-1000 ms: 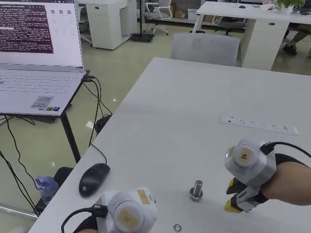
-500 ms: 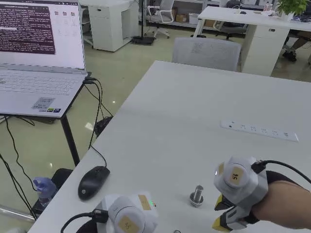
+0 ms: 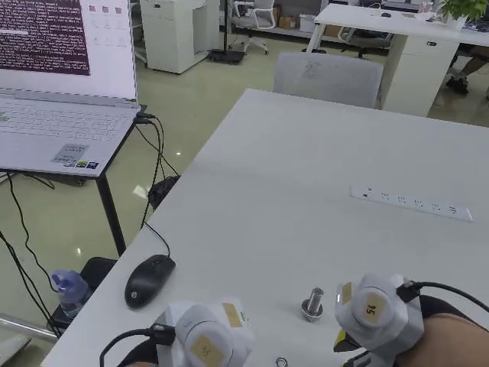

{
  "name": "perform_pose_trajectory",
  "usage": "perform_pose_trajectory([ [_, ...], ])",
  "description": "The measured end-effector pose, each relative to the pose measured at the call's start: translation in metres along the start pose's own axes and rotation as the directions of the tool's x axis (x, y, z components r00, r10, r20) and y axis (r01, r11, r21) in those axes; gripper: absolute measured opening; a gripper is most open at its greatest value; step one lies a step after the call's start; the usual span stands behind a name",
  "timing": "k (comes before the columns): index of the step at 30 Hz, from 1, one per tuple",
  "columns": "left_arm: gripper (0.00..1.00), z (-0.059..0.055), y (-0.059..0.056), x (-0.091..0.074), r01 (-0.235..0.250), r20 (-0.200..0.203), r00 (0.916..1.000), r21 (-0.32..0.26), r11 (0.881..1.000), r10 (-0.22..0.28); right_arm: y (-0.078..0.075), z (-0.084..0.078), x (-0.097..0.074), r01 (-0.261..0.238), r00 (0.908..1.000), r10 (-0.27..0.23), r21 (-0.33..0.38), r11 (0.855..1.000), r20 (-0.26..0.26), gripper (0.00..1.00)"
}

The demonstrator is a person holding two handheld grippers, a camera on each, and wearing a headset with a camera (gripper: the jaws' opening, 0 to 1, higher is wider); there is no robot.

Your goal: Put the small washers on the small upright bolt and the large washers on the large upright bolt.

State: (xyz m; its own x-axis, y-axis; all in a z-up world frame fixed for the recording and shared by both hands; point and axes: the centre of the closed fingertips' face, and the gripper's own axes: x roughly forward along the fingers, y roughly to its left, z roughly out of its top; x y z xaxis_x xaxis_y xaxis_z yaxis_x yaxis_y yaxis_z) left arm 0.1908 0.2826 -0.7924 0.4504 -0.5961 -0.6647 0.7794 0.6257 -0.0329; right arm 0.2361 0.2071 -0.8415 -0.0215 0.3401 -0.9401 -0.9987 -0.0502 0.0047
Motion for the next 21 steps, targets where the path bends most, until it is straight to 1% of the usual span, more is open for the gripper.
perform_pose_trajectory([
  [3,0.88,0.001,0.000,0.000,0.003,0.001,1.0000,0.005,1.000,-0.003,0.001,-0.002,0.007,-0.003,0.9999,0.002,-0.012,1.000,-0.011,0.27],
  [8,0.88,0.001,-0.001,0.000,0.006,0.001,1.0000,0.008,1.000,-0.006,0.000,-0.004,0.017,0.008,0.9999,-0.008,-0.009,1.000,-0.008,0.27],
  [11,0.88,-0.001,-0.002,0.000,0.009,-0.001,1.0000,0.007,1.000,-0.009,0.004,-0.004,0.023,0.002,1.0000,-0.002,-0.015,1.000,-0.006,0.27],
  [13,0.88,-0.002,-0.003,0.000,0.011,-0.004,0.9999,0.010,1.000,-0.011,0.005,-0.005,0.026,0.006,0.9999,-0.006,-0.026,1.000,-0.015,0.27],
  [17,0.87,-0.002,-0.005,-0.001,0.013,0.000,0.9999,0.005,1.000,-0.013,0.007,-0.004,0.029,0.005,1.0000,-0.005,-0.018,1.000,-0.006,0.26],
  [21,0.87,-0.003,-0.006,0.000,0.017,-0.001,0.9999,0.007,1.000,-0.017,0.006,-0.008,0.034,0.007,0.9998,-0.008,-0.018,1.000,-0.019,0.25],
])
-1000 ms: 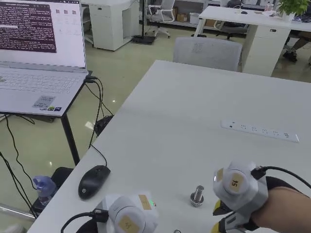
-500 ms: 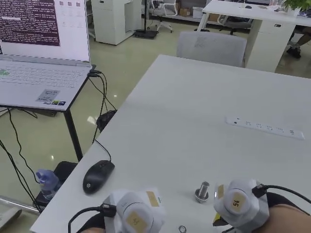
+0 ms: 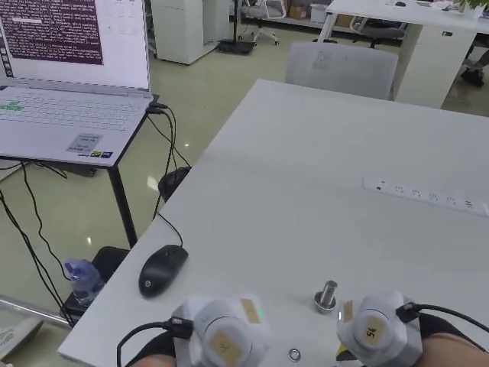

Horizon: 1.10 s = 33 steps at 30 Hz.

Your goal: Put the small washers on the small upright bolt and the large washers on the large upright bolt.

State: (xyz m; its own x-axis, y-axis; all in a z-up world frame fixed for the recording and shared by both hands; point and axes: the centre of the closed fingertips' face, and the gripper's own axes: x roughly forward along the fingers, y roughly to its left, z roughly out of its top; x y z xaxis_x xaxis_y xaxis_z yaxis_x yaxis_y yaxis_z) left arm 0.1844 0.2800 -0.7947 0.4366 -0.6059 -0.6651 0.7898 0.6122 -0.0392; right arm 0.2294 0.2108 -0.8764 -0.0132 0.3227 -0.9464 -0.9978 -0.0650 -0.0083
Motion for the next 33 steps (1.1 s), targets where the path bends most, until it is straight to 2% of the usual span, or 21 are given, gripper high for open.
perform_pose_trajectory([
  [11,0.87,-0.0034,-0.0004,-0.0020,-0.001,0.002,1.0000,-0.003,1.000,0.001,-0.0005,0.0004,0.0007,0.012,0.9999,-0.012,0.002,1.000,-0.006,0.22],
  [17,0.87,-0.0024,-0.0004,-0.0035,-0.006,0.007,1.0000,-0.005,1.000,0.006,0.0022,0.0017,0.0015,0.016,0.9996,-0.016,-0.012,1.000,-0.024,0.15],
  [26,0.86,-0.0025,-0.0015,-0.0035,-0.009,0.008,0.9999,-0.007,1.000,0.009,0.0013,0.0001,0.0014,0.023,0.9981,-0.023,-0.011,1.000,-0.058,0.14],
  [33,0.86,-0.0019,-0.0005,-0.0046,-0.015,0.009,0.9998,-0.009,1.000,0.015,-0.0001,-0.0003,0.0013,0.024,0.9985,-0.022,0.038,0.999,-0.050,0.13],
])
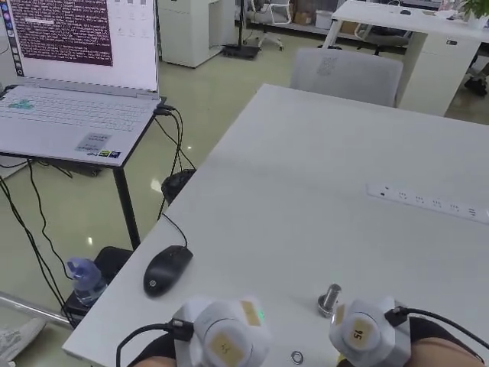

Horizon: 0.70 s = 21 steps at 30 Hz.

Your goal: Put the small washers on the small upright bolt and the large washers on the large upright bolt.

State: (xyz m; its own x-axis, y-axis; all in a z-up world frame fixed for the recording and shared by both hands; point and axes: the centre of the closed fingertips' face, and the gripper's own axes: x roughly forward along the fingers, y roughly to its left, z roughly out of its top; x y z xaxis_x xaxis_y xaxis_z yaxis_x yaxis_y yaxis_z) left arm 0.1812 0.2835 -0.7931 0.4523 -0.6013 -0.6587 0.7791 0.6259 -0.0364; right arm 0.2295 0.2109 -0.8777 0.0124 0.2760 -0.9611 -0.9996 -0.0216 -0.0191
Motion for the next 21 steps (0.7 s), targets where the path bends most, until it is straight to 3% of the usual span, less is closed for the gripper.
perform_pose_trajectory([
  [8,0.86,0.001,0.002,-0.002,-0.009,0.008,0.9999,-0.007,1.000,0.009,-0.004,-0.001,-0.007,0.010,0.9998,-0.010,0.030,0.999,0.019,0.13],
  [14,0.87,0.000,0.006,-0.002,-0.012,0.004,0.9999,-0.010,1.000,0.012,-0.008,-0.012,-0.026,-0.008,0.9994,0.004,0.099,0.995,0.035,0.13],
  [21,0.88,0.006,0.011,0.000,-0.018,0.014,0.9997,-0.010,1.000,0.018,-0.016,-0.031,-0.048,0.004,0.9994,-0.009,0.128,0.992,0.033,0.13],
])
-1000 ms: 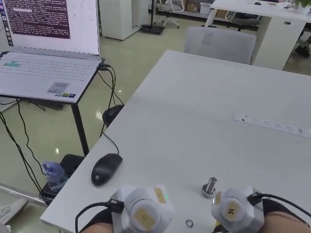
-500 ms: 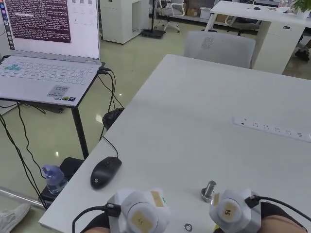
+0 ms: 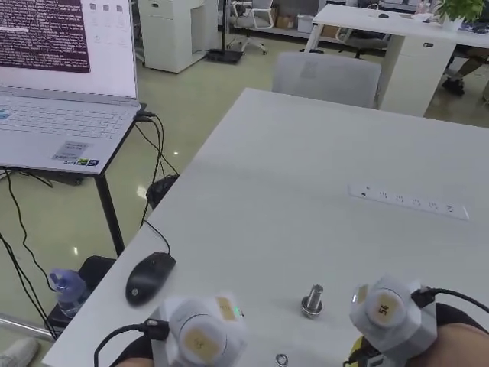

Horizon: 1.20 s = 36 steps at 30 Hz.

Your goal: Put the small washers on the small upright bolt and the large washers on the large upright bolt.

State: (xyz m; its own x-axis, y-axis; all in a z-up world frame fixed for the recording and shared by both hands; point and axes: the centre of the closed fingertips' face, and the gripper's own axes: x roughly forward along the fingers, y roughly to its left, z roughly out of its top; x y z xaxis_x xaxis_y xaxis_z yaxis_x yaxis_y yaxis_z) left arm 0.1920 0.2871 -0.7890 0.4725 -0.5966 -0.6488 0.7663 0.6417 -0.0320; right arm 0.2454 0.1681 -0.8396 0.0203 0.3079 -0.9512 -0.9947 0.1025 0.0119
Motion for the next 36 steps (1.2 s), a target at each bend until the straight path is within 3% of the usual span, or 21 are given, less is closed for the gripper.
perform_pose_trajectory([
  [7,0.88,0.001,0.002,0.002,0.001,-0.004,1.0000,0.001,1.000,-0.001,-0.016,-0.030,-0.025,0.009,0.9999,-0.009,0.050,0.999,-0.006,0.13],
  [18,0.88,0.004,0.005,0.007,0.001,-0.010,0.9999,-0.003,1.000,-0.001,-0.045,-0.059,-0.043,0.044,0.9990,-0.043,0.103,0.994,-0.011,0.13],
  [36,0.94,0.007,0.015,0.012,-0.015,-0.003,0.9999,-0.009,1.000,0.015,-0.089,-0.054,-0.057,0.096,0.9953,-0.096,0.122,0.988,-0.006,0.13],
])
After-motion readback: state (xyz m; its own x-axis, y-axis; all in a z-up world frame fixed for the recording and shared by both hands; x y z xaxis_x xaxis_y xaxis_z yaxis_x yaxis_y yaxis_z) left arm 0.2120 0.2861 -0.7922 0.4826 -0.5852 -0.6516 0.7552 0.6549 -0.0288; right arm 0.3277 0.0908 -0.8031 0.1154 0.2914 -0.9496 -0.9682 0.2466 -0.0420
